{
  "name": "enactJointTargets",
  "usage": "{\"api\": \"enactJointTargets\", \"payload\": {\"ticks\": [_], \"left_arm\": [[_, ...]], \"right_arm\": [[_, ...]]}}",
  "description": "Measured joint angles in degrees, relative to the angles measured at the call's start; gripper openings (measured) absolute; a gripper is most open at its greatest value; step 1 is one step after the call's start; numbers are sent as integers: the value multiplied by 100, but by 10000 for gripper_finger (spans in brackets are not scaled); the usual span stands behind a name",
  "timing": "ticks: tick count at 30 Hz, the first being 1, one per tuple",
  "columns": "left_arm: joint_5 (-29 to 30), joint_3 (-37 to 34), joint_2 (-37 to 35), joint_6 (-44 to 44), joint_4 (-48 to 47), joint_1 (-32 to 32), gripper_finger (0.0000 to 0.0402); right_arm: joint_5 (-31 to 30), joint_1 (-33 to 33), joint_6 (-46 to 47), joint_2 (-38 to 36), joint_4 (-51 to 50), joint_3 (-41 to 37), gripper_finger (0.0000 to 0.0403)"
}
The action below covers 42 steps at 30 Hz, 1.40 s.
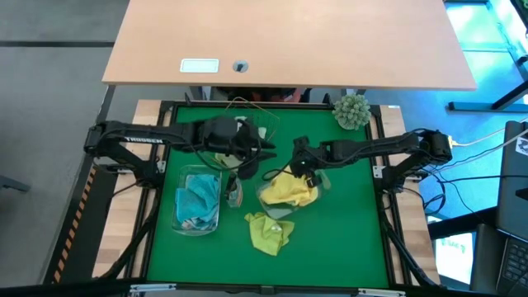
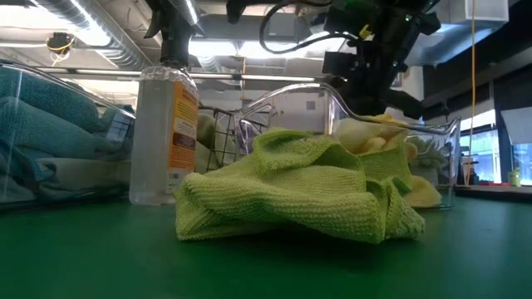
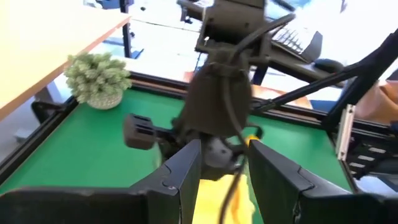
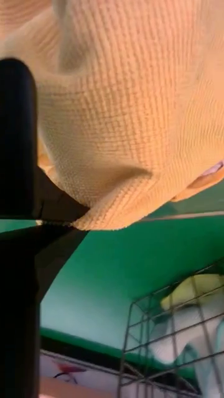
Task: Sort microfiber towel by color & place in baskets
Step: Put the yellow microfiber towel into the right transparent bin
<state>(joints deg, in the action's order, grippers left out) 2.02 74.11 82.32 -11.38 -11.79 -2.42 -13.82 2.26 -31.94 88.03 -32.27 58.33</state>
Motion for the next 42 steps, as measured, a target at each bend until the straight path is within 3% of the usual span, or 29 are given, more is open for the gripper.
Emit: {"api": "enactJointTargets", "payload": {"ticks": [4,17,30,42], "left_arm": [[3,0,-83,169,-14,204,127],[41,4,-180,305,77,1355,127],[1062,4,89,280,57,2553,127],[1583,4,1068,280,96,3200,127]], "right_arm": [[-92,2,4,2,-153,0,7],[437,0,45,4,-258,0,10],[204,-2,58,7,-402,127,138],[437,-7,141,-4,-1605,1197,148]]}}
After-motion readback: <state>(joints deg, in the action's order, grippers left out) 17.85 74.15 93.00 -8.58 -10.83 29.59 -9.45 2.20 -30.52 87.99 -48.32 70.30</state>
